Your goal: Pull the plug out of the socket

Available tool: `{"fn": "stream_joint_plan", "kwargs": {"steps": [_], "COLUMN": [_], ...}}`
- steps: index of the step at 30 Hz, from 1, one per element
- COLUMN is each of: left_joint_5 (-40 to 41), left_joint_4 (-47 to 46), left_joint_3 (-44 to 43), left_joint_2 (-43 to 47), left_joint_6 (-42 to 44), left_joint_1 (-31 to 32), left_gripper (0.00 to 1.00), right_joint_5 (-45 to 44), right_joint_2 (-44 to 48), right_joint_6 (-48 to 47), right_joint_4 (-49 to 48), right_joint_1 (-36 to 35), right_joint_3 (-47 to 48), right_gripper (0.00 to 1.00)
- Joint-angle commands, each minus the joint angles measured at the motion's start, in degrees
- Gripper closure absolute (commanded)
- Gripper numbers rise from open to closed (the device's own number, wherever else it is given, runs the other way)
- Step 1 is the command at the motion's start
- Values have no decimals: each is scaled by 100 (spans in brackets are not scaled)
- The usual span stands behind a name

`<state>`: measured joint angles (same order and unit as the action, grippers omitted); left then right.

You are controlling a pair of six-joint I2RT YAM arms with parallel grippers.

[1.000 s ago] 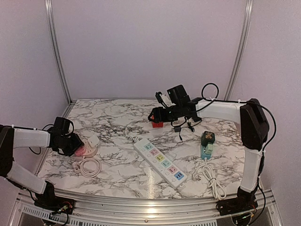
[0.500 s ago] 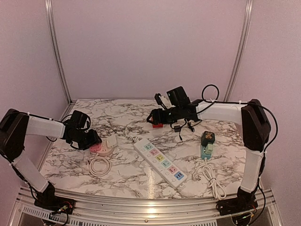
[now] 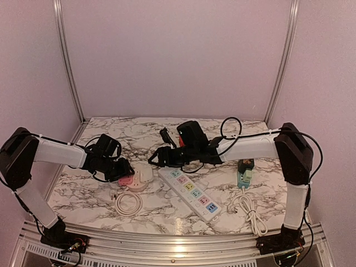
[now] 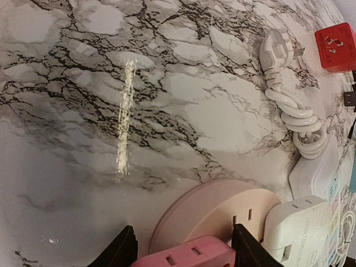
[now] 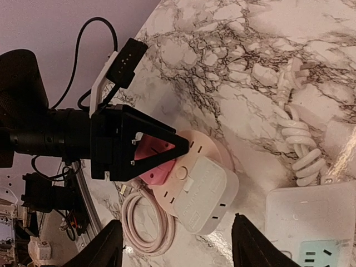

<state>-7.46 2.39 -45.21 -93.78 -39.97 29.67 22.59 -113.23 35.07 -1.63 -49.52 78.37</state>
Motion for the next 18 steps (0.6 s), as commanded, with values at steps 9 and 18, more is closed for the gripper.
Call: {"fn": "stream_joint_plan", "kwargs": {"steps": [9, 18], "left_joint_5": [681, 950], "left_joint_4": [679, 1273], "left_joint_3": [261, -106], "left_joint_2": [678, 1160], "left_joint_6": [159, 585], "left_joint_1": [127, 80], "left_gripper": [30, 18], "right_joint_5": [-272, -168], "right_joint_2": [-438, -686], "right_joint_6": [773, 951], "right_joint_4": [-473, -540], "right_joint_1": [-243, -341], "right_joint_3": [-102, -23], "right_gripper": [41, 43]}}
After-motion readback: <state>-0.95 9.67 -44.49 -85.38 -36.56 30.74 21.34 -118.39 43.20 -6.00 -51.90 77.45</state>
